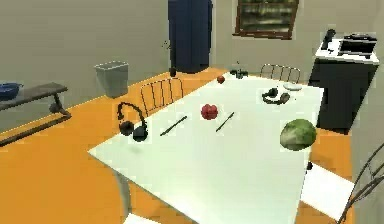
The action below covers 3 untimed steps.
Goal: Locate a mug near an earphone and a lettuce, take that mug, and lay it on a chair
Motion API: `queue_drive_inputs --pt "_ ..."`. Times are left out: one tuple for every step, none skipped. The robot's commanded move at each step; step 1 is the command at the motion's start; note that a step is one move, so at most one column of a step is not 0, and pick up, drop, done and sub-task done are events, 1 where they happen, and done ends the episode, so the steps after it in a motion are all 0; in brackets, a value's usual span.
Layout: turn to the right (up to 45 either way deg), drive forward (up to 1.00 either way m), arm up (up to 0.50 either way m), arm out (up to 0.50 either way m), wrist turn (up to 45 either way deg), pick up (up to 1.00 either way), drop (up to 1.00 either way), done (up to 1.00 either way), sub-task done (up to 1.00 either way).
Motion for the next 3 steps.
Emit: queue_drive_inputs --pt "-45.0 0.00 0.00 0.00 0.0 0.00 0.00 0.00 0.00" --pt "-45.0 0.00 0.00 0.00 0.0 0.00 0.00 0.00 0.00" --pt "-27.0 0.00 0.00 0.00 0.0 0.00 0.00 0.00 0.00"
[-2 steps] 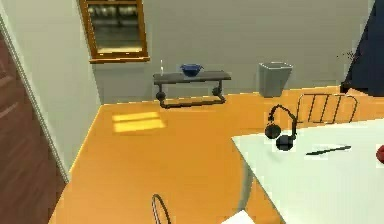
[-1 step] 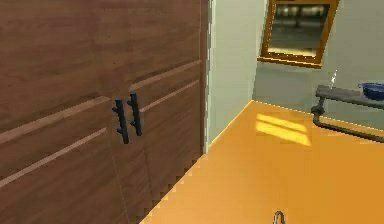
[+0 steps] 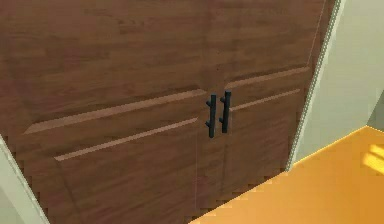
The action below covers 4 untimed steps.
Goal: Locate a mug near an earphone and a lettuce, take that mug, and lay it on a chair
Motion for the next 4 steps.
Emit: queue_drive_inputs --pt "0.0 0.00 0.00 0.18 0.0 0.00 0.00 0.00 0.00" --pt "0.0 0.00 0.00 0.00 45.0 0.00 0.00 0.00 0.00" --pt "0.0 0.00 0.00 0.00 45.0 0.00 0.00 0.00 0.00" --pt "0.0 0.00 0.00 0.00 39.0 0.00 0.00 0.00 0.00"
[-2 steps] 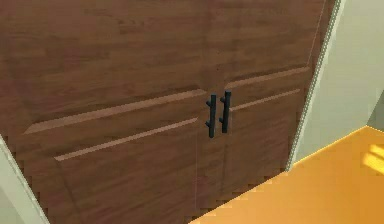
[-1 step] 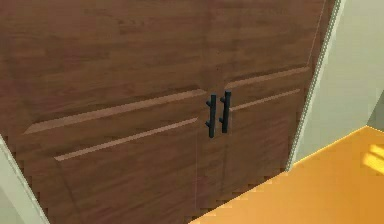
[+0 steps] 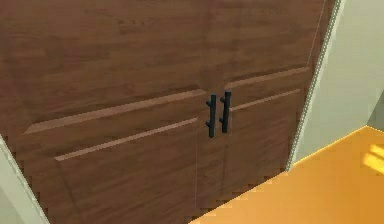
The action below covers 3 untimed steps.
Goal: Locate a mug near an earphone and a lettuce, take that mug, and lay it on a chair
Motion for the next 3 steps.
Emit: queue_drive_inputs --pt "0.0 0.00 -0.38 0.00 0.0 0.00 0.00 0.00 0.00" --pt "0.0 0.00 -0.32 0.00 0.0 0.00 0.00 0.00 0.00" --pt "0.0 0.00 0.00 0.00 0.0 0.00 1.00 0.00 0.00"
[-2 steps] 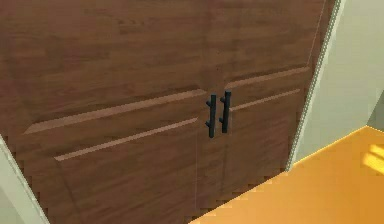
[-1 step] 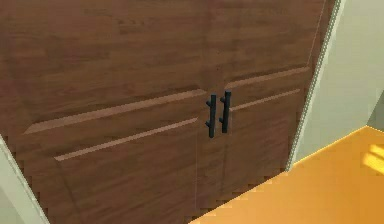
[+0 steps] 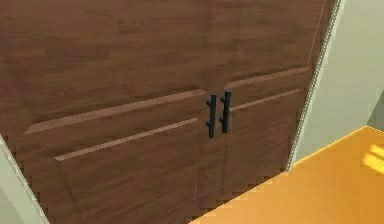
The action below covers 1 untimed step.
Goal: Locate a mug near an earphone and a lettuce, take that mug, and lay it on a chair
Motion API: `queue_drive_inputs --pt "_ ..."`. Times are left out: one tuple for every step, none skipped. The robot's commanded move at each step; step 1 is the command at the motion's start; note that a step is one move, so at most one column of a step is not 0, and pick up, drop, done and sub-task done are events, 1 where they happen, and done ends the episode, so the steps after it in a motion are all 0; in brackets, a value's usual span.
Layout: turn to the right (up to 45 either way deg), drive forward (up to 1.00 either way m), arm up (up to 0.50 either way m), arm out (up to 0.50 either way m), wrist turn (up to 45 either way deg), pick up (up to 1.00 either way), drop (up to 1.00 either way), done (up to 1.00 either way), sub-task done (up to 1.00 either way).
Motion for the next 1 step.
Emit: queue_drive_inputs --pt "0.0 0.00 0.10 0.00 0.0 0.00 0.00 0.00 0.00"
